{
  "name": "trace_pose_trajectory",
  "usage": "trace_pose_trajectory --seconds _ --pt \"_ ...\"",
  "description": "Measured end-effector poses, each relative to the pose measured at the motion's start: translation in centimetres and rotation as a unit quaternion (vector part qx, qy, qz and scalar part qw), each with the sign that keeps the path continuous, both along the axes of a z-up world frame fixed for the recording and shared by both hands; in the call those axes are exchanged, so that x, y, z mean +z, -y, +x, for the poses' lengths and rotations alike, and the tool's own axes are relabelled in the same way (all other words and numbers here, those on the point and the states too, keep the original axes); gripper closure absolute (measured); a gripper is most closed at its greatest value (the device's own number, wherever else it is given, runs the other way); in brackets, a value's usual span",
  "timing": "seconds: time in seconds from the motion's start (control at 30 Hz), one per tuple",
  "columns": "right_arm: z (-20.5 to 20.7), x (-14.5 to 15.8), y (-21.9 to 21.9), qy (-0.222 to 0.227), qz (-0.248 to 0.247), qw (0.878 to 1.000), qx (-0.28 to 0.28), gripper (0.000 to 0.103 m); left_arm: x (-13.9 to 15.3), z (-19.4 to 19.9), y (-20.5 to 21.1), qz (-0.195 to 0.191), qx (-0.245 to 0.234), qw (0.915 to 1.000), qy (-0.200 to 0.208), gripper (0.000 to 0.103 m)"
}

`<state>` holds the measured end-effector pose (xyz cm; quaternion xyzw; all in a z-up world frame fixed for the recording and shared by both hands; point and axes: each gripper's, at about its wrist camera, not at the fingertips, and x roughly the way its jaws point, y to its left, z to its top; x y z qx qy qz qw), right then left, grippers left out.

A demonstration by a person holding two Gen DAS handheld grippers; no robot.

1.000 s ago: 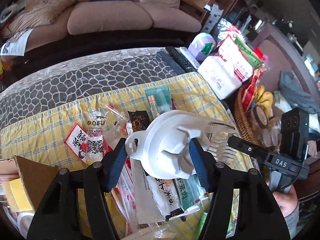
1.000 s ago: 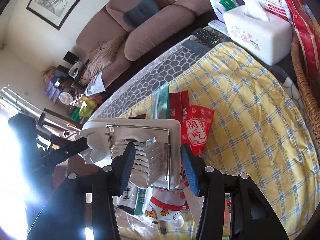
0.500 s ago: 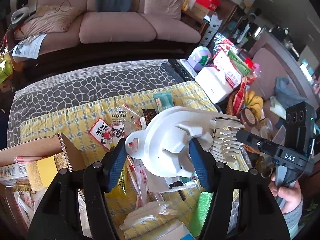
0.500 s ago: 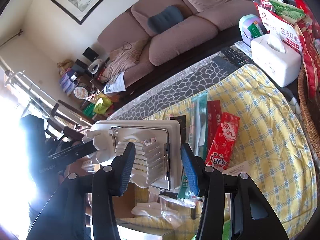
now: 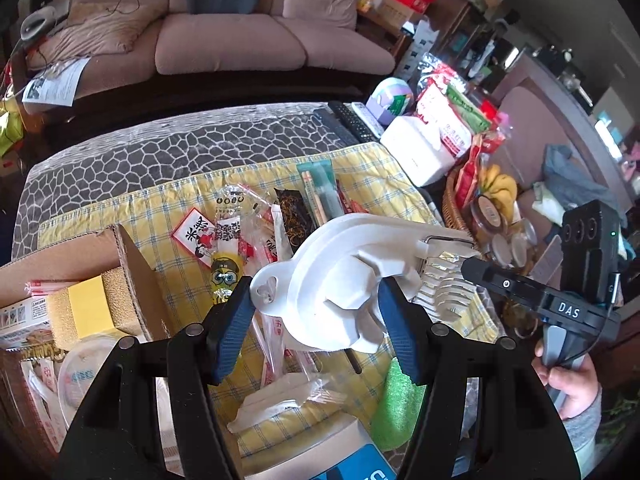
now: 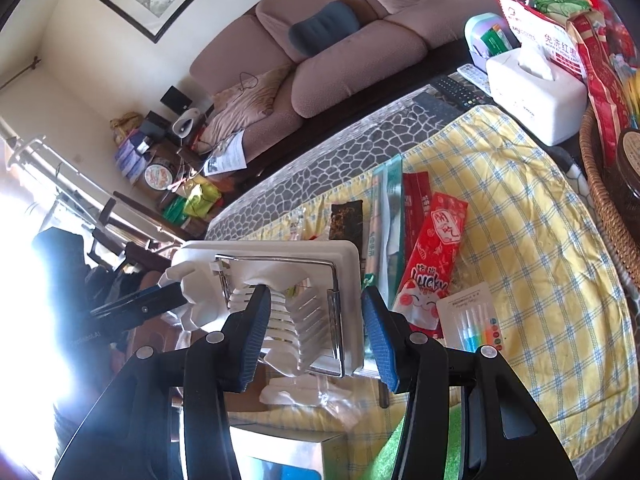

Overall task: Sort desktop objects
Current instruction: 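Lift the egg slicer with the right tool and carry it toward the box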

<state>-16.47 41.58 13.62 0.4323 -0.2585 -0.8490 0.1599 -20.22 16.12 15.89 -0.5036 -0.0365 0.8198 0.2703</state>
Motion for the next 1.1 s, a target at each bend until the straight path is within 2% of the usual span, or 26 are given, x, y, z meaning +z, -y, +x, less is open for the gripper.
trace_pose_trajectory --seconds 0.13,0.33,0.5,0.67,0.83,1.1 --pt "-0.2 1.3 3.0 -0.012 -0.008 1.0 0.023 0.053 1.9 0.8 3.8 0.002 0.012 0.9999 -0.012 0.044" --pt "-1.1 2.9 10.6 -0.026 -0.009 0.997 0.075 0.053 3.1 2.2 11.7 -0.015 0.051 0.9985 -0.014 0.044" --pt "-1.8 2.6 17.7 -0.017 -0.002 0.992 0.122 0.053 2.1 3.4 18.8 -0.022 0.088 0.9959 0.002 0.044" --pt "-2.8 1.5 23.8 -0.002 0.008 0.989 0.149 0.053 0.4 3.7 24.8 -0.007 0.129 0.9915 0.019 0.044" --pt "-4.1 1.1 27.7 0.002 0.021 0.987 0.162 0.053 -0.6 2.9 28.6 0.01 0.15 0.9883 0.021 0.044" --pt "-6.8 0.6 30.8 0.004 0.042 0.986 0.162 0.053 -2.6 0.6 31.2 0.034 0.167 0.9849 0.029 0.044"
